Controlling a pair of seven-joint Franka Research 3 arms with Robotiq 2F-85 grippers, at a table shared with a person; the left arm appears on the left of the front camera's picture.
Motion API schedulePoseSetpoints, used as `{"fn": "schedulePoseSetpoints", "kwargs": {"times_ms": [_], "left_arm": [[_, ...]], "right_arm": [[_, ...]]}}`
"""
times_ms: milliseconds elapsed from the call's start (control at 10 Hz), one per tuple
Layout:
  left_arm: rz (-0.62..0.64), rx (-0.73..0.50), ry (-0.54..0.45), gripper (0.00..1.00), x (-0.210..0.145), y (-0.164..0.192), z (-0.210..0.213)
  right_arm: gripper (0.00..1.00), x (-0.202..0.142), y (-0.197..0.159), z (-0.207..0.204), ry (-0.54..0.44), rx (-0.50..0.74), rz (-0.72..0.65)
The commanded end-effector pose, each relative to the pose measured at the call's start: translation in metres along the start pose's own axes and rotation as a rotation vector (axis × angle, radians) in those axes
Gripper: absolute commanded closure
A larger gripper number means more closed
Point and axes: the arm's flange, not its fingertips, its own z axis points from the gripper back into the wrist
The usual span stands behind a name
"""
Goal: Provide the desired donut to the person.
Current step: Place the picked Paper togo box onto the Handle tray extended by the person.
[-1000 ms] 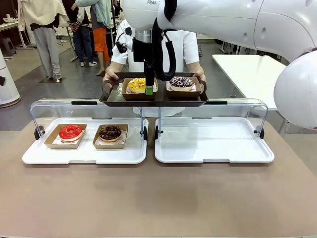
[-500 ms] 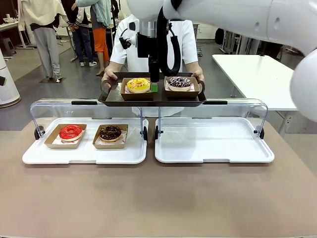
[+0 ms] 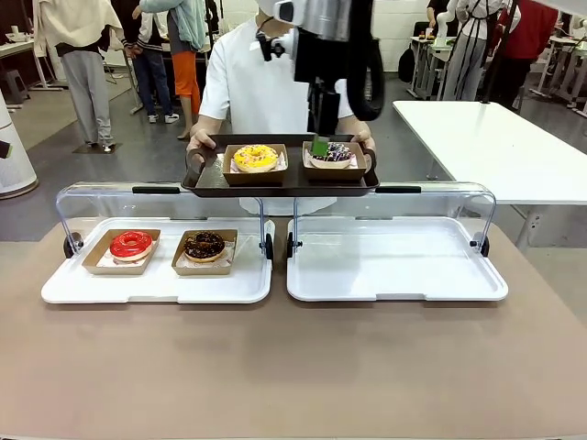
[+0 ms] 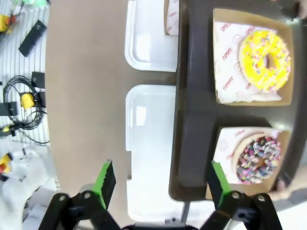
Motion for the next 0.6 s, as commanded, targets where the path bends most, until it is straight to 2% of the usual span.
{"fn": "schedulePoseSetpoints", "kwargs": {"times_ms": [0, 300, 400, 500], "left_arm": [[-0.004, -0.002, -0.015, 0.0, 0.001, -0.001, 0.001], [-0.004, -0.002, -0.015, 0.0, 0.001, -0.001, 0.001], [-0.004, -0.002, -0.015, 0.0, 0.001, -0.001, 0.001], [-0.004, -0.002, -0.015, 0.0, 0.001, -0.001, 0.001]], "right_arm": [[0.0, -0.04, 0.037, -0.019, -0.035, -0.073, 0.009], [0.0, -0.067, 0.026, -0.026, -0.05, -0.115, -0.073], [0.0, -0.048, 0.022, -0.007, -0.014, -0.088, -0.044], [0.0, -0.048, 0.022, -0.007, -0.014, -0.088, -0.044]]}}
